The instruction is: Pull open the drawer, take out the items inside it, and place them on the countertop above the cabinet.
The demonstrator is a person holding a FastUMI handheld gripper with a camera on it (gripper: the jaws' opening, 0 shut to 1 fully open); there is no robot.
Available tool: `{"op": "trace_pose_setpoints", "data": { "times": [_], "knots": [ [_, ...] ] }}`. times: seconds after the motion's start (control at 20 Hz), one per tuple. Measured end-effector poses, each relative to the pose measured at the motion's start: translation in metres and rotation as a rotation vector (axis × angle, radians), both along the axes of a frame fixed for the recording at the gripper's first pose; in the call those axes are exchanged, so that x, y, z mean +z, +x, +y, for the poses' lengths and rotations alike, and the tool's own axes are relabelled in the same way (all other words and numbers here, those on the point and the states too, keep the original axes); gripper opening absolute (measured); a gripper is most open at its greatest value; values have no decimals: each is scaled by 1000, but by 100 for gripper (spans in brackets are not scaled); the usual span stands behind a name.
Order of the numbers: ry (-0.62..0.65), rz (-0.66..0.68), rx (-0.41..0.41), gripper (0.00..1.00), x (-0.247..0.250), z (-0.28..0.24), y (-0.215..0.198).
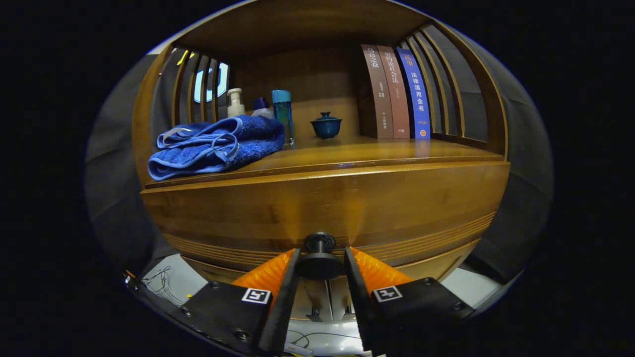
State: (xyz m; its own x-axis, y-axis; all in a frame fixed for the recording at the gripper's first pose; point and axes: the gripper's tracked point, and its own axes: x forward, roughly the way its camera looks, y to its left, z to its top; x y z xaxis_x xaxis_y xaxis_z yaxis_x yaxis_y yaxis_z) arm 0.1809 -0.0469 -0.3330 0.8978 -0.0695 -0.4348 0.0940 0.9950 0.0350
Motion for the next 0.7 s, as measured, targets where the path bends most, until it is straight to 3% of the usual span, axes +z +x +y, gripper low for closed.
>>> {"op": "trace_pose_setpoints", "data": {
  "times": [0.1,0.25,0.3,0.7],
  "knots": [
    [-9,-8,4,52,1,0,-1],
    [-27,-1,9,44,2,-2,-1],
    [-37,1,11,35,1,-1,-2],
    [-32,41,7,35,2,-1,-5]
  ]
}}
